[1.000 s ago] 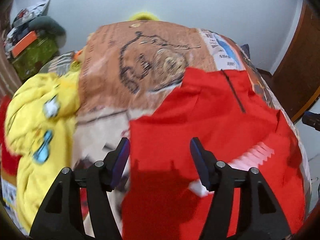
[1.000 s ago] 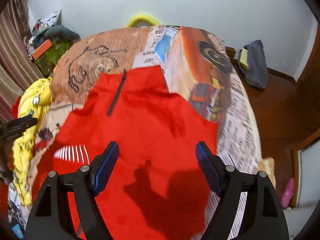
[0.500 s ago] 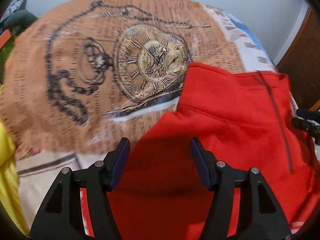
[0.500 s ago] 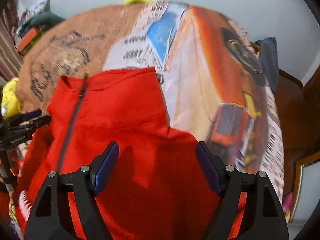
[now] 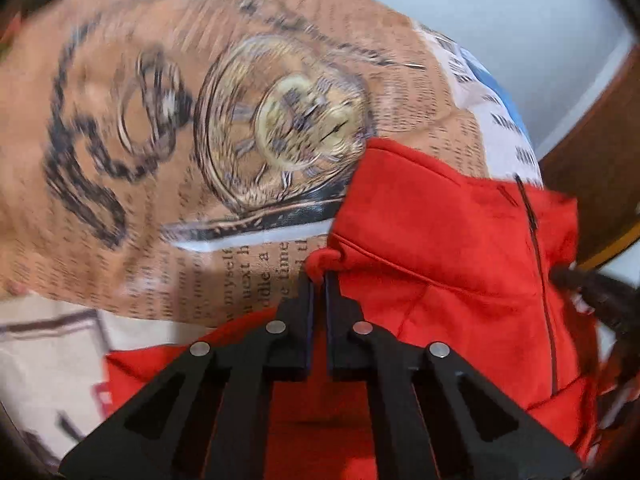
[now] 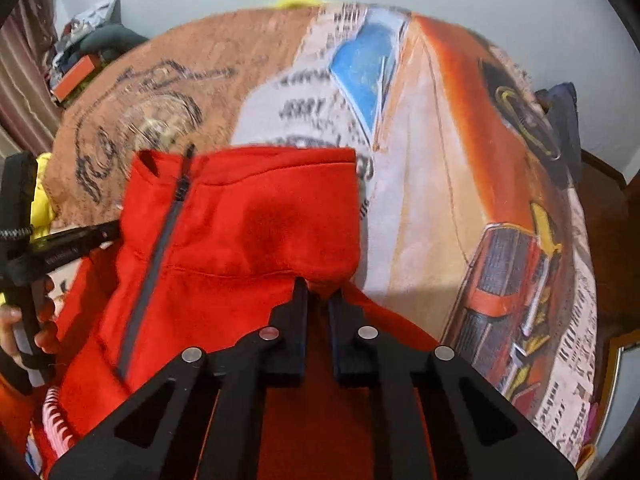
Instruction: Fold large clothes
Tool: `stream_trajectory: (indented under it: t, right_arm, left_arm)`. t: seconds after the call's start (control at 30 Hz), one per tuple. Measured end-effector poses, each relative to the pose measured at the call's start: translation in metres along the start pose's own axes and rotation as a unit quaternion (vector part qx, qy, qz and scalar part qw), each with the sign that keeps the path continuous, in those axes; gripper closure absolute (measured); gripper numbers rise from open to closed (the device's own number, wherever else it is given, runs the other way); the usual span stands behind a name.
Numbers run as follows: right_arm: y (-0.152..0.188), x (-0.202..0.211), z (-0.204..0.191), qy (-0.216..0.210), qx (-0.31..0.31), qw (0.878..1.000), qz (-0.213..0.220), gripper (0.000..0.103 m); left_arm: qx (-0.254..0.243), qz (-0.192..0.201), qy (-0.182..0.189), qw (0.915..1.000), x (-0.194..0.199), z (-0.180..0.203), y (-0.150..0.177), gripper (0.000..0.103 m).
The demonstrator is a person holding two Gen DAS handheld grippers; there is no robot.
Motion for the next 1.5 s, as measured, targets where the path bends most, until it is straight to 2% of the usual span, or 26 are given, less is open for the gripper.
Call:
stream_trajectory:
  t: [0.07, 0.23, 0.37, 0.43, 0.53, 0.83, 1.03, 1.2, 1.37, 1.43, 1.47, 1.5]
  right_arm:
    - [0.002, 0.021, -0.004, -0.004, 0.002, 1.0, 0.015, 0.097]
    - [0.005, 0.077, -0.012, -0.03, 0.008, 0.998, 0.055, 0.101]
    - [0.022, 0.123, -0.034, -0.052, 0.024, 0.995, 0.076, 0.101]
    - [0.03, 0.133, -0.042, -0.054, 0.037, 0.995, 0.073, 0.101]
    - [0.054, 0.148, -0.054, -0.053, 0.05, 0.995, 0.068, 0.101]
    - [0.111, 0.162, -0.054, -0.065, 0.024, 0.996, 0.058, 0.101]
    - [0.145, 0.166, -0.049, -0.062, 0.006, 0.997, 0.044, 0.101]
    - [0.165, 0.169, -0.05, -0.071, -0.01, 0.997, 0.03, 0.101]
    - [0.17, 0.175, -0.048, -0.078, -0.032, 0.996, 0.021, 0.1]
    - [0.168, 0.176, -0.047, -0.07, -0.04, 0.997, 0.02, 0.096]
    - [0.168, 0.176, -0.046, -0.068, -0.043, 0.997, 0.02, 0.088]
    - [0.168, 0.175, -0.046, -0.064, -0.049, 0.997, 0.018, 0.076]
  left_arm:
    - [-0.022, 0.015, -0.019, 0.9995, 0.019, 0.008, -0.001, 0.1]
    - [-0.061, 0.049, -0.018, 0.9968, 0.087, 0.024, 0.008, 0.101]
    - [-0.076, 0.052, -0.002, 0.9957, 0.13, 0.035, 0.028, 0.101]
    - [-0.094, 0.053, -0.004, 0.9941, 0.15, 0.047, 0.044, 0.102]
    - [-0.097, 0.038, 0.012, 0.9945, 0.165, 0.058, 0.068, 0.102]
    - [-0.139, 0.007, 0.013, 0.9902, 0.176, 0.09, 0.163, 0.103]
    - [-0.146, -0.004, -0.011, 0.9892, 0.184, 0.077, 0.214, 0.103]
    - [-0.145, -0.008, -0.041, 0.9885, 0.188, 0.057, 0.242, 0.103]
    - [-0.145, -0.017, -0.048, 0.9881, 0.192, 0.047, 0.256, 0.102]
    - [-0.148, -0.02, -0.057, 0.9871, 0.198, 0.046, 0.259, 0.102]
    - [-0.149, -0.019, -0.059, 0.9869, 0.201, 0.045, 0.26, 0.102]
    - [-0.147, -0.018, -0.059, 0.9872, 0.206, 0.044, 0.261, 0.1]
Point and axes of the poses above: each gripper's, at about its wrist camera, not at the fingertips, and x roughly against the way its jaws point, z to its right, y to its underside, the point moved 3 cm from there along -x, roughly the way its jaws point, and after that the axes turned 3 degrees about -x, right-handed, at the moved point
